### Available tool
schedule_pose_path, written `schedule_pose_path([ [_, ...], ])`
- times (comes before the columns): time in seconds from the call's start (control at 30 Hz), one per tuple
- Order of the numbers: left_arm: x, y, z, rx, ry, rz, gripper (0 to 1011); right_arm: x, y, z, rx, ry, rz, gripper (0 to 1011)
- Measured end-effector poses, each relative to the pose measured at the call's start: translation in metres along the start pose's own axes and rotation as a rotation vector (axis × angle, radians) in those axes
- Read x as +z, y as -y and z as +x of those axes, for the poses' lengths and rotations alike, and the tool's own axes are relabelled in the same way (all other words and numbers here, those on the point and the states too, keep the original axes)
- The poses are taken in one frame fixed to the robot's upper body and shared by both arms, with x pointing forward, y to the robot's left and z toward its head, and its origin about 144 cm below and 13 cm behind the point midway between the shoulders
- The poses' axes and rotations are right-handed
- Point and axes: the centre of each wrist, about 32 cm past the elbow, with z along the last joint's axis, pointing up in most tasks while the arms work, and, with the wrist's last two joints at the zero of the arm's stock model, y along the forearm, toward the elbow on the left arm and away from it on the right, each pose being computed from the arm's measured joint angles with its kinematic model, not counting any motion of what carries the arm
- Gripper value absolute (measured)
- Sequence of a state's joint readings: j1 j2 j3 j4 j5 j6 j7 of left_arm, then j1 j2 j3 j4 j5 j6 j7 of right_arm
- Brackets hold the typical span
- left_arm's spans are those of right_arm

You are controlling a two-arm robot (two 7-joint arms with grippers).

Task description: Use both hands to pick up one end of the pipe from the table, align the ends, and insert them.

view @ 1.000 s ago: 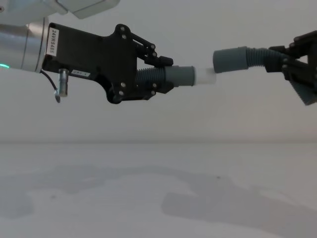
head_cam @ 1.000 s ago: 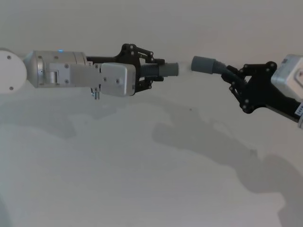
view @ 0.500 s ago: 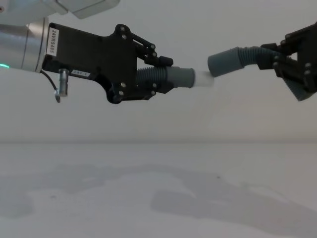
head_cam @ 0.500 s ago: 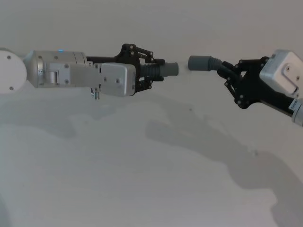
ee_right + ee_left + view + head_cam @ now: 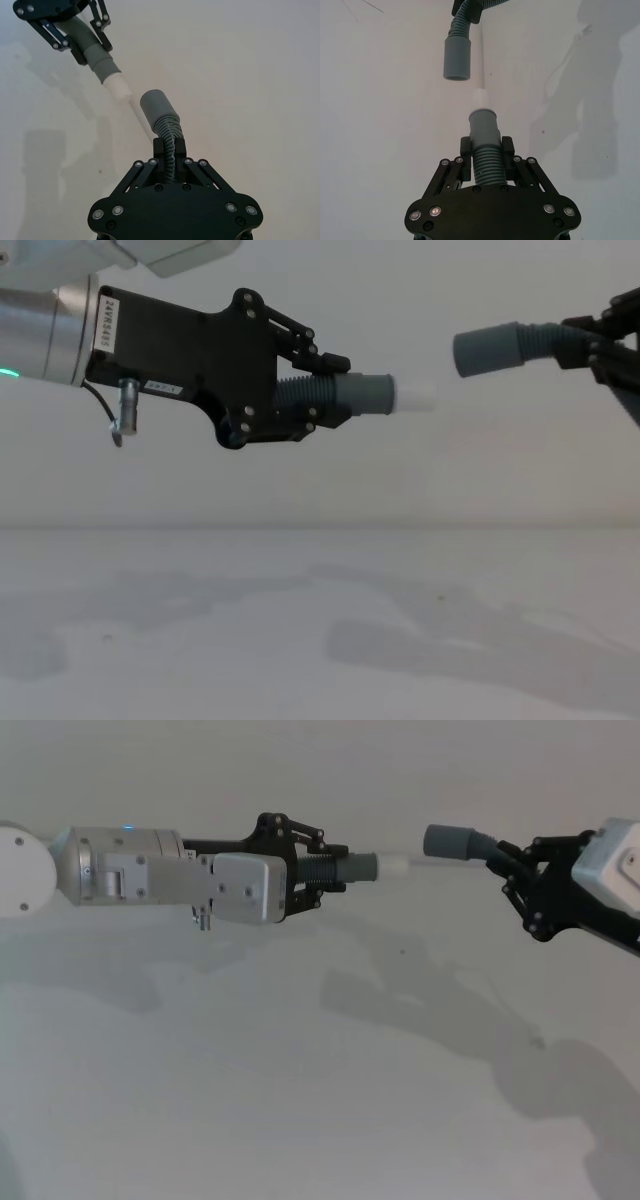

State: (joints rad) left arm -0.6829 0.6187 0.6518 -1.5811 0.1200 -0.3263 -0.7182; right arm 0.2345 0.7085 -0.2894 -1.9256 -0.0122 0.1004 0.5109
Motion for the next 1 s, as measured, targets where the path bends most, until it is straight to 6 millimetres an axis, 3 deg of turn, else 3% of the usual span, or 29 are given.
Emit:
schedule_pose_path([
  [0.43, -0.0001, 0.0, 0.0, 0.0, 0.0, 0.0, 347, 0.0001, 0.0076, 0.0032, 0.028, 0.025, -0.011, 123],
  [1.0, -0.0001, 0.0, 0.0, 0.0, 0.0, 0.001, 347, 0.0018, 0.0022, -0.0004, 0.068, 0.027, -0.001, 123],
])
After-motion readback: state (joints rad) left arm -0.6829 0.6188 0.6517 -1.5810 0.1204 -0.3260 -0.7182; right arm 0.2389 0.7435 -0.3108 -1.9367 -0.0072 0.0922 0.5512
